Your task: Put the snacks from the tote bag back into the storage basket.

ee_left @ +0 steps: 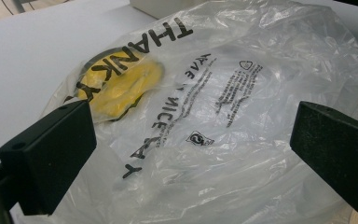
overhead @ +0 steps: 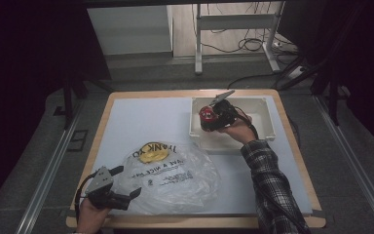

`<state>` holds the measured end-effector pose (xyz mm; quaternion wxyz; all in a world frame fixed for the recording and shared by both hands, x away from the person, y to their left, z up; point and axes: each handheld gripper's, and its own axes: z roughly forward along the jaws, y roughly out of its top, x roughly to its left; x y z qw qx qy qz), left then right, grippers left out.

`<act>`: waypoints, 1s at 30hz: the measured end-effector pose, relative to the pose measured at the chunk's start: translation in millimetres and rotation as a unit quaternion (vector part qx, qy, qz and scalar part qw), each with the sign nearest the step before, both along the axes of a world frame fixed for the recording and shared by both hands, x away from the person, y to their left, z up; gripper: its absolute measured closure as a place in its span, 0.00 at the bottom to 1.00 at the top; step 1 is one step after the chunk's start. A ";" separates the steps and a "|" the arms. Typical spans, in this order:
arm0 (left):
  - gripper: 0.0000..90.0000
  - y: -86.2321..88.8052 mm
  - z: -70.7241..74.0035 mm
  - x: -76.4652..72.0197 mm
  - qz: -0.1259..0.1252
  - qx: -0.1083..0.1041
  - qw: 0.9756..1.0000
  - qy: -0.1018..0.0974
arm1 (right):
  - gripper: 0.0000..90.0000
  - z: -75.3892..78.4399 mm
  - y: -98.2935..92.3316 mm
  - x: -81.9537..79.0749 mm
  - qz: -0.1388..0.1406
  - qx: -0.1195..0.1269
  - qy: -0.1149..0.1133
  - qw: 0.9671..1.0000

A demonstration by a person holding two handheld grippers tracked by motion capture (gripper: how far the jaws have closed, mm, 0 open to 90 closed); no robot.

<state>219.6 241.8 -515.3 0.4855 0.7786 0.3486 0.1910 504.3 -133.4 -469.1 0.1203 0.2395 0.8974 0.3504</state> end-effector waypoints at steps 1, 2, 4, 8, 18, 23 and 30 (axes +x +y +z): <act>0.00 0.0 0.1 0.0 0.000 0.000 1.000 0.000 | 0.29 -0.2 0.5 0.8 0.001 0.000 -0.001 1.000; 0.00 0.0 0.1 -0.1 0.000 0.000 1.000 0.000 | 0.29 -0.3 1.2 1.4 0.000 0.001 0.000 1.000; 0.00 0.1 0.1 -0.1 0.000 0.000 1.000 0.000 | 0.29 -0.9 2.5 3.1 0.001 0.000 -0.003 1.000; 0.00 0.1 0.1 0.0 0.000 0.000 1.000 0.000 | 0.29 -2.9 4.7 7.4 0.003 -0.001 -0.004 1.000; 0.00 0.6 0.3 -0.3 0.002 -0.001 1.000 -0.002 | 0.29 -9.3 7.6 20.6 -0.004 -0.003 -0.008 1.000; 0.00 0.9 0.5 -0.4 0.002 -0.001 1.000 -0.002 | 0.29 -13.0 10.7 26.3 -0.007 -0.004 -0.009 1.000; 0.00 0.9 0.5 -0.5 0.002 -0.001 1.000 -0.002 | 0.29 -19.1 13.6 33.8 -0.008 -0.009 -0.009 1.000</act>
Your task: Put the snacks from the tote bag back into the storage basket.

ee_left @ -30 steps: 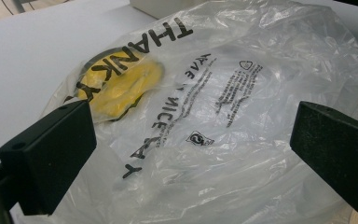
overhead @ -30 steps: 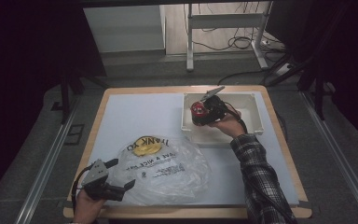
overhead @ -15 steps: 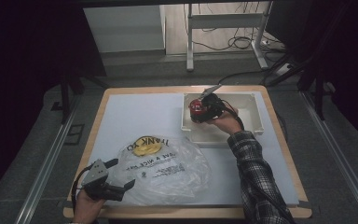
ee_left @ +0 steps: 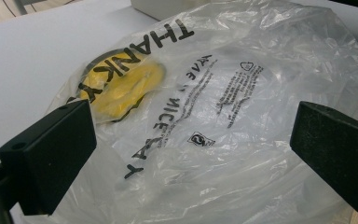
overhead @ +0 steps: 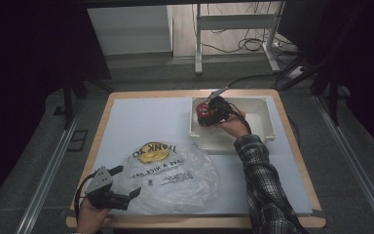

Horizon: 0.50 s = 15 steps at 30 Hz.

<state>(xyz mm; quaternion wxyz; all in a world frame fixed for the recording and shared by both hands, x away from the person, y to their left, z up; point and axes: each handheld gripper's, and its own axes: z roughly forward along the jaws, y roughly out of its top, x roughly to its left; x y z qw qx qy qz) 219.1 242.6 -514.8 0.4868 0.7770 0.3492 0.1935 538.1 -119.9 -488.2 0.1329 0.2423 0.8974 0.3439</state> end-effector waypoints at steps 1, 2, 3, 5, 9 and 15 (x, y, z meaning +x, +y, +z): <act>0.00 0.0 0.0 0.0 0.000 0.000 1.000 0.000 | 0.29 -0.8 0.2 1.0 -0.001 -0.001 0.000 1.000; 0.00 0.1 0.0 0.0 0.000 0.000 1.000 0.000 | 0.29 -1.6 0.3 2.0 -0.002 -0.001 0.000 1.000; 0.00 0.1 0.0 0.0 0.000 0.000 1.000 0.000 | 0.29 -2.6 0.6 3.0 -0.003 0.001 0.001 1.000; 0.00 0.1 0.0 0.1 0.000 0.000 1.000 0.000 | 0.29 -3.9 0.9 4.9 -0.001 0.000 0.000 1.000; 0.00 -0.3 -0.2 0.1 0.000 0.001 1.000 0.000 | 0.29 -5.3 2.2 8.7 -0.002 -0.007 -0.001 1.000; 0.00 -0.7 -0.3 0.2 0.000 0.002 1.000 0.001 | 0.29 -9.2 4.1 14.5 -0.003 -0.007 0.002 1.000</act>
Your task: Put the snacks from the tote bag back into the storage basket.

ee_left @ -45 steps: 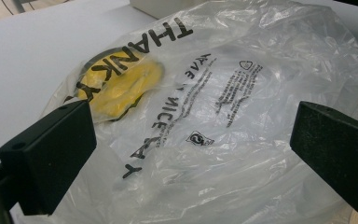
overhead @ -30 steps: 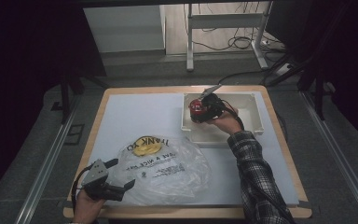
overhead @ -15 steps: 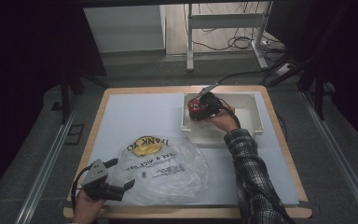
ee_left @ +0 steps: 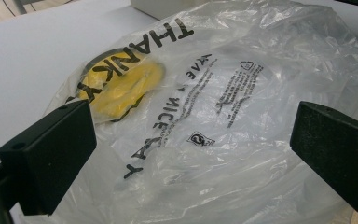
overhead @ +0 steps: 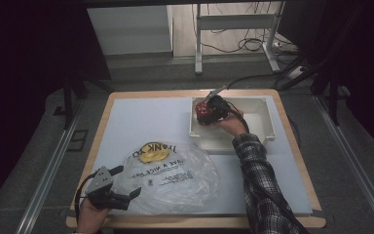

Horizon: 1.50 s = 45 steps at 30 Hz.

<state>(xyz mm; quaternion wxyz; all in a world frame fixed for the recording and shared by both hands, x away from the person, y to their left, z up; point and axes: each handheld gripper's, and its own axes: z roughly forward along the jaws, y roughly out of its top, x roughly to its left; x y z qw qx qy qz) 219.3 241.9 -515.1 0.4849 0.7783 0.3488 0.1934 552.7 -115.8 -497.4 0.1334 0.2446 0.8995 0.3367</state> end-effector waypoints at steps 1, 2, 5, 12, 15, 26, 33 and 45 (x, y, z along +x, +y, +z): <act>0.00 0.0 0.0 0.0 0.000 0.000 1.000 0.000 | 0.29 -0.4 0.2 0.3 -0.002 0.001 0.002 1.000; 0.00 0.1 0.0 0.0 0.000 0.000 1.000 0.000 | 0.29 -1.1 0.5 1.0 -0.001 0.002 0.002 1.000; 0.00 -0.1 -0.2 0.0 0.000 0.000 1.000 0.000 | 0.29 -2.8 1.9 2.2 -0.001 0.002 0.002 1.000; 0.00 0.2 0.0 -0.3 0.001 0.000 1.000 0.000 | 0.29 -9.1 1.7 6.2 -0.003 0.008 0.007 1.000; 0.00 -0.1 -0.1 -0.2 0.000 0.000 1.000 0.000 | 0.29 -10.1 1.2 7.7 -0.005 0.012 0.007 1.000; 0.00 -0.1 -0.1 -0.3 0.000 0.000 1.000 -0.001 | 0.28 -13.1 0.0 12.0 -0.008 0.021 0.007 1.000; 0.00 -0.3 -0.1 -0.2 0.000 0.000 1.000 0.000 | 0.25 -10.9 -0.4 11.0 -0.011 0.028 -0.004 1.000; 0.00 -0.4 0.0 -0.3 0.000 0.000 1.000 -0.001 | 0.21 -3.8 -2.5 7.9 -0.012 0.026 -0.004 1.000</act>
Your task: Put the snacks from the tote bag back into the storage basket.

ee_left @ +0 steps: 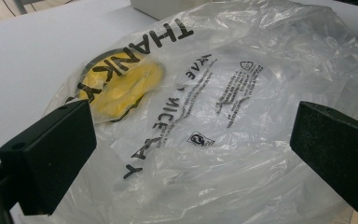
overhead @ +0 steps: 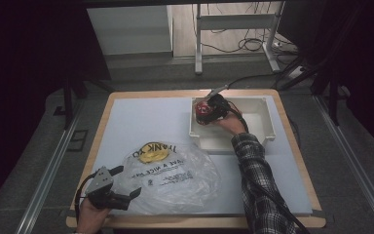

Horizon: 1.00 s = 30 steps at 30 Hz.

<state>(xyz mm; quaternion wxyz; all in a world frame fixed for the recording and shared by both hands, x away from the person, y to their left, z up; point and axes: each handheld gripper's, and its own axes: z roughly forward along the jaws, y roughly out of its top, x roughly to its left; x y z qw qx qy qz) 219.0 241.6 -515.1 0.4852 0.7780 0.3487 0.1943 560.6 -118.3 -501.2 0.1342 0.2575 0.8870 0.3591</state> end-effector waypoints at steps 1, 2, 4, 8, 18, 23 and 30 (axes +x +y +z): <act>0.00 0.0 0.0 0.0 0.000 0.000 1.000 0.000 | 0.21 0.8 0.0 -0.8 0.000 -0.001 0.000 1.000; 0.00 0.1 0.1 -0.1 0.000 0.000 1.000 0.000 | 0.21 1.2 -0.4 -1.1 -0.001 -0.002 -0.001 1.000; 0.00 0.2 0.2 -0.2 0.000 -0.001 1.000 0.000 | 0.20 2.1 -2.0 -1.9 -0.002 0.001 0.001 1.000; 0.00 -0.4 0.0 -0.1 0.001 0.000 1.000 0.000 | 0.19 4.1 -4.6 -4.3 -0.002 0.001 -0.002 1.000; 0.00 -0.8 0.0 -0.3 0.001 0.001 1.000 0.000 | 0.19 10.1 -9.8 -11.6 -0.002 0.003 -0.002 1.000; 0.00 -1.0 0.0 -0.2 0.001 0.002 1.000 0.001 | 0.18 12.3 -12.8 -15.0 -0.004 0.002 -0.003 1.000; 0.00 -1.3 -0.1 -0.2 0.001 0.002 1.000 0.001 | 0.18 15.9 -14.5 -21.4 -0.007 -0.005 -0.004 1.000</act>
